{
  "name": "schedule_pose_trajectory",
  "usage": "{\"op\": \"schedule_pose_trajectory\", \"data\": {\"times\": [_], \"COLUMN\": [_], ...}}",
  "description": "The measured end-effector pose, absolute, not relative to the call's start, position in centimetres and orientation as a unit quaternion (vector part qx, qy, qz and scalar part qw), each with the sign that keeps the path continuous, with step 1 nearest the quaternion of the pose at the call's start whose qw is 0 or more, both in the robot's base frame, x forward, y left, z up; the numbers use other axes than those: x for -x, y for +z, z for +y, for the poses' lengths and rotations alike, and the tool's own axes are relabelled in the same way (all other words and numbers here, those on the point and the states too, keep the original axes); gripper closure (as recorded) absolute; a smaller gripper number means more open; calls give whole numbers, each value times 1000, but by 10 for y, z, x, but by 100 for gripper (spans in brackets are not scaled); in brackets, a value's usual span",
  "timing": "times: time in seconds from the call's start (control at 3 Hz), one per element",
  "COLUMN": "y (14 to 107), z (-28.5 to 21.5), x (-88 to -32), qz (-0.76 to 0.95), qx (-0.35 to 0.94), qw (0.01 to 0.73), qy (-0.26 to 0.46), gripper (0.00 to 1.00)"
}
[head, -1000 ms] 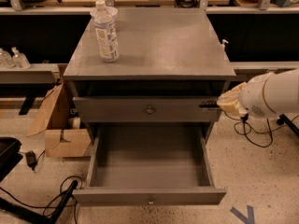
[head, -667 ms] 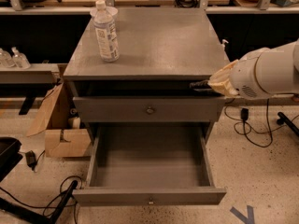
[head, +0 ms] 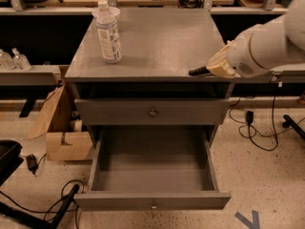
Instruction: Pick rxbar chocolate from middle drawer and place on counter
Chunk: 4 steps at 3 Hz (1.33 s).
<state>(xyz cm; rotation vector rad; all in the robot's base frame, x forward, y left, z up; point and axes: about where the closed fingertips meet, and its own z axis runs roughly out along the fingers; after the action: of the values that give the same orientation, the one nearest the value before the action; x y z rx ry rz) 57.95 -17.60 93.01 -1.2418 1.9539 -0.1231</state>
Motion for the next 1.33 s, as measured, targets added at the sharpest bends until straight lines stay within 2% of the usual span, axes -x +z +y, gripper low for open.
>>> {"op": "schedule_pose_trajectory", "data": {"times": [0.67, 1.33], "y": [899, 828], "z": [-142, -139], "x": [-690, -775], "qz": [736, 712], "qx": [587, 620], "qw": [335, 326], "qy": [-16, 52], "gripper": [100, 98]}}
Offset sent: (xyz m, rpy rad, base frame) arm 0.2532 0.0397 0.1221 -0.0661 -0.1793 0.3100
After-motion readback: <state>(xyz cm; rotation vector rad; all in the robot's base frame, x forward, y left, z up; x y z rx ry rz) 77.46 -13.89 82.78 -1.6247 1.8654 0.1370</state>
